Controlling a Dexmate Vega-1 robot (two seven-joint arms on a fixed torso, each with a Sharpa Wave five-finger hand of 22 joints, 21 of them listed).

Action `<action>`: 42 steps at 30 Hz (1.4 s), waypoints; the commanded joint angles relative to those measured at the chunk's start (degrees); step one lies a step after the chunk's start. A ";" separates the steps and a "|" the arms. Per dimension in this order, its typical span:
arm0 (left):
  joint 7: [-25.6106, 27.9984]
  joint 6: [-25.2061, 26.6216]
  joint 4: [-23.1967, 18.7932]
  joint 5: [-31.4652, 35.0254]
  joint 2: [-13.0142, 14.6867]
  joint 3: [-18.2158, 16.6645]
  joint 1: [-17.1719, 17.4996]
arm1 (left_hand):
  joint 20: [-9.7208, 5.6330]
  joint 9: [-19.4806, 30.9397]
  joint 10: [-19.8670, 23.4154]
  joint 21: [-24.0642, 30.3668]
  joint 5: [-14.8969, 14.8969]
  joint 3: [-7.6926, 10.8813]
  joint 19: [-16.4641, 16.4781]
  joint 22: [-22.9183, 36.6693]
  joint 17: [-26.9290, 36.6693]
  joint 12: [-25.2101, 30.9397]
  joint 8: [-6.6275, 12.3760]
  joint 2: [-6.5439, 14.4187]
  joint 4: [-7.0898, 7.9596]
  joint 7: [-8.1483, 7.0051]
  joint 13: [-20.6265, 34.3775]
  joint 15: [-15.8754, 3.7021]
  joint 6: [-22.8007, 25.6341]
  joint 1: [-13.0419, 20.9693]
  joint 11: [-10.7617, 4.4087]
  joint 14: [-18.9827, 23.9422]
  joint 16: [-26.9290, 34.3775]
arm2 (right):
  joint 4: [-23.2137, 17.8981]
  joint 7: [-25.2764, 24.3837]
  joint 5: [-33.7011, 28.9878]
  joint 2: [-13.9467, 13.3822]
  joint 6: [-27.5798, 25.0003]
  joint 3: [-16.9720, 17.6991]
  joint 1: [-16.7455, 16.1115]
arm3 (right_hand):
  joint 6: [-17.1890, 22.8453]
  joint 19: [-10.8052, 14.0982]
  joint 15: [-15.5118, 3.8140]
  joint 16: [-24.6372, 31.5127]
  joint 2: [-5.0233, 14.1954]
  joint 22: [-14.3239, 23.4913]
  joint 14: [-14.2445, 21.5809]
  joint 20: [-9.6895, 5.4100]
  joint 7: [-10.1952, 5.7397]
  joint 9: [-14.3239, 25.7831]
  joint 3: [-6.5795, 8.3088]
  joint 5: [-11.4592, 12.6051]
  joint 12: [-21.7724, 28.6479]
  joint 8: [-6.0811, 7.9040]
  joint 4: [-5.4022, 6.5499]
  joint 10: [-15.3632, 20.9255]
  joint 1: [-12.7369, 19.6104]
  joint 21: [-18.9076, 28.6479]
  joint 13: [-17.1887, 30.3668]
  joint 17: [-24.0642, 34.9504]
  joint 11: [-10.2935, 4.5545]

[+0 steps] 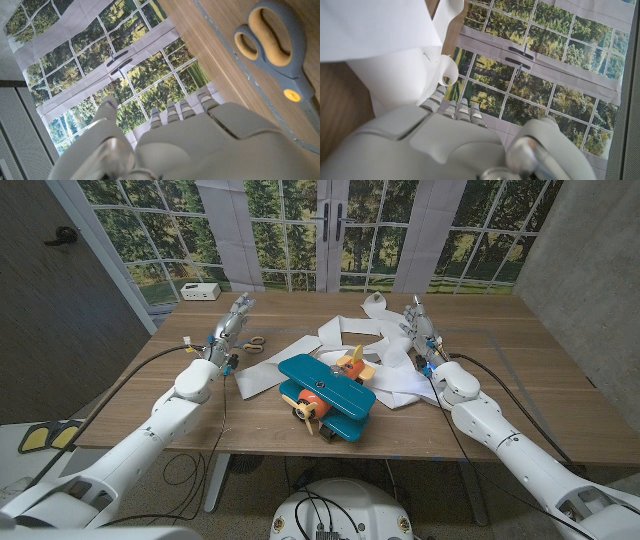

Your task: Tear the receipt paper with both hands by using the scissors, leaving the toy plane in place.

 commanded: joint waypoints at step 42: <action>20.32 14.52 -14.27 29.56 9.66 0.57 2.27 | -6.66 0.40 14.73 -0.30 1.45 4.13 2.88 -0.16 0.18 4.51 0.69 -0.76 -1.20 1.49 2.22 -7.04 9.33 12.70 -4.64 8.75 0.78 | 0.05 2.18 -5.47 -5.40 -0.27 -0.44 1.92 | -1.52 1.06 -0.38 -0.02 0.29 0.11 0.53 -0.05 0.07 0.31 1.57 -0.83 0.05 0.28 -3.89 0.55 6.57 -0.09 0.15 0.13 -0.11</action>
